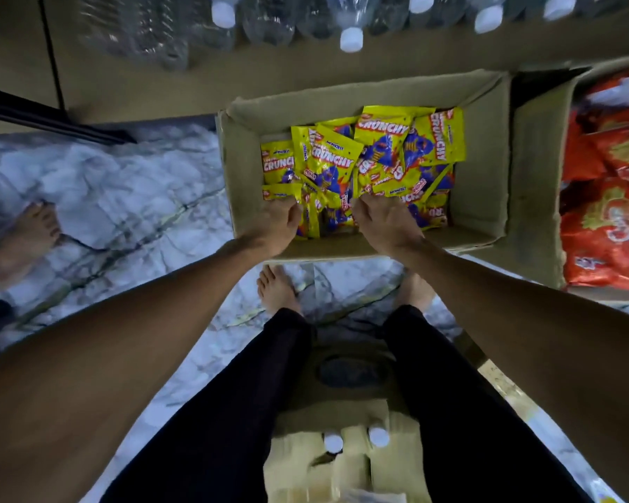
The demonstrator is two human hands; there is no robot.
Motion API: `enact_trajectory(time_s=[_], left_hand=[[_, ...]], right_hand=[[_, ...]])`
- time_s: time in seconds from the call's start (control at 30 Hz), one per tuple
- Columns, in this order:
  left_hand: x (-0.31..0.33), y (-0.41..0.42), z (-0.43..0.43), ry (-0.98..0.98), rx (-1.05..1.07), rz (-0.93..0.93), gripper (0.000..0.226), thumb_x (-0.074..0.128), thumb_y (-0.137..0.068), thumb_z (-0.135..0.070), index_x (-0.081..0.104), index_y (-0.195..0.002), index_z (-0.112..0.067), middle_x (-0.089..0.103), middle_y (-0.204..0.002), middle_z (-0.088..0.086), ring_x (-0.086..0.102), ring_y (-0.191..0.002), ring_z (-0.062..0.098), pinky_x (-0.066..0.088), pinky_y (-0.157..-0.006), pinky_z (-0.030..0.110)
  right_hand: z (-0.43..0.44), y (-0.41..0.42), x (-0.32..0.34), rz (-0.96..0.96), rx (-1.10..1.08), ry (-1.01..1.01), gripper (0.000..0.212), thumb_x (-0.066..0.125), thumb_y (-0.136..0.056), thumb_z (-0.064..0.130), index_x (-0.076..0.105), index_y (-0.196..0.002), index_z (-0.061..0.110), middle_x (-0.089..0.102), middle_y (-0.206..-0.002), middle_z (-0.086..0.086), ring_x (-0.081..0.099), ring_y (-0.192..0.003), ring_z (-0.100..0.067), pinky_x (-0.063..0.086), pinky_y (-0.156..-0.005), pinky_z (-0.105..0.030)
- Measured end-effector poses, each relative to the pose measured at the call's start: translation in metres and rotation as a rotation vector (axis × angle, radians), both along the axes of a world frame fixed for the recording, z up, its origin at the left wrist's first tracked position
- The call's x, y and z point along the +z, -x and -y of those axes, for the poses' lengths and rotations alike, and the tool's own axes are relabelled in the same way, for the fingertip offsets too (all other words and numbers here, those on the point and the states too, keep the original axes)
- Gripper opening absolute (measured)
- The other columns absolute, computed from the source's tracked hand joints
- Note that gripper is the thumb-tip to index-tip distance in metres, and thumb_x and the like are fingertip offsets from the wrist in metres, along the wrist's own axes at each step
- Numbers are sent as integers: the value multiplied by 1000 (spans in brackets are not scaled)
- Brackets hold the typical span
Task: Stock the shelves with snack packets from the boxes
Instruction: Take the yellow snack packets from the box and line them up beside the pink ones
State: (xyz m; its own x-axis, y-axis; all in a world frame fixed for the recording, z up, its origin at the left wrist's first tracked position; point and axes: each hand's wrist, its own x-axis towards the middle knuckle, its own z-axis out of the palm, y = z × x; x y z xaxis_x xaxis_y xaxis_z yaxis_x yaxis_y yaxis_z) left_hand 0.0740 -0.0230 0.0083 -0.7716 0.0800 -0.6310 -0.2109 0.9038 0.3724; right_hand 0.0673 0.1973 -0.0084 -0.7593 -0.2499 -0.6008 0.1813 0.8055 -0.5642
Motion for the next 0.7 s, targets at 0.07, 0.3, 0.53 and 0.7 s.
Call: enact_trajectory(time_s=[0.07, 0.3, 0.53, 0.7], left_hand=[[-29, -3, 3, 19, 22, 18, 30, 42, -105, -27, 54, -124, -8, 63, -110, 21, 62, -96, 35, 47, -75, 37], [-118, -1, 16, 93, 137, 150, 66, 53, -102, -27, 16, -157, -25, 19, -161, 15, 36, -140, 35, 34, -116, 43], [-257, -151, 59, 673, 113, -36, 50, 30, -101, -8, 31, -151, -2, 36, -155, 20, 29, -146, 34, 12, -122, 41], [-259, -157, 59, 708, 96, -112, 46, 40, -97, -3, 46, -143, 0, 49, -145, 23, 41, -138, 38, 21, -121, 45]], right_hand=[[5, 7, -27, -16, -10, -38, 35, 35, -107, 38, 48, -82, 17, 54, -71, -3, 51, -61, -19, 35, -56, -31], [38, 32, -87, 242, -534, -23, 69, 49, -97, 58, 43, -148, 11, 44, -152, -10, 48, -133, -31, 46, -97, -37], [61, 48, -115, 279, -801, -20, 75, 61, -89, 61, 43, -148, 17, 46, -146, -3, 48, -132, -23, 47, -94, -33], [66, 52, -115, 175, -872, 33, 34, 71, -88, 47, 71, -104, 17, 59, -86, 5, 55, -74, -9, 42, -54, -20]])
